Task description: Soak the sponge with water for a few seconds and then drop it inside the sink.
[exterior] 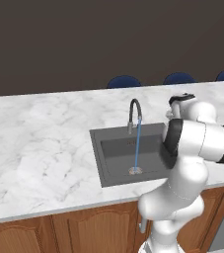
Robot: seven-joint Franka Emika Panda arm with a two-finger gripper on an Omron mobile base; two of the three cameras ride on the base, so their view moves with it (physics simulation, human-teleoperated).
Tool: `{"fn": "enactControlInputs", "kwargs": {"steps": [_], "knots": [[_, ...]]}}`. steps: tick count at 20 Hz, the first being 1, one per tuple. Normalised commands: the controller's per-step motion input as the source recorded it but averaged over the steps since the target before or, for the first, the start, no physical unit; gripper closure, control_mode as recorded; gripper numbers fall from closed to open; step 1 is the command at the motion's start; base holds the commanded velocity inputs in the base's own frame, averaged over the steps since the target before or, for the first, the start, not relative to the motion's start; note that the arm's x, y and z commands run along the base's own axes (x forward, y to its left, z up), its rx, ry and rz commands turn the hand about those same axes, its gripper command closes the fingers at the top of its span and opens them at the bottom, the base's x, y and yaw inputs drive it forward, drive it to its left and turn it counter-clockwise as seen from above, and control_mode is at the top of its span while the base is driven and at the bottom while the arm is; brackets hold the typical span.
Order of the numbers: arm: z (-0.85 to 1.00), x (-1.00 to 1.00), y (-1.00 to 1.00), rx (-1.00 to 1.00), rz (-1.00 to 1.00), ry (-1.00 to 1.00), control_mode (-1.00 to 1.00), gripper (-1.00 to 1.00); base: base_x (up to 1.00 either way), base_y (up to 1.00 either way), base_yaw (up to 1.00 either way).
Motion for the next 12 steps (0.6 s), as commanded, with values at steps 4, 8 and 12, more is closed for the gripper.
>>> {"fn": "enactControlInputs", "kwargs": {"steps": [4,8,12], "knots": [[0.41,-0.33,-0.01,0.00,-0.05,0.11,-1.00,-1.00,0.00,0.00,0.00],[0.56,-0.23,0.00,0.00,-0.02,0.14,-1.00,-1.00,0.00,0.00,0.00],[0.66,-0.04,0.00,0.00,0.00,0.17,-1.00,-1.00,0.00,0.00,0.00]]}}
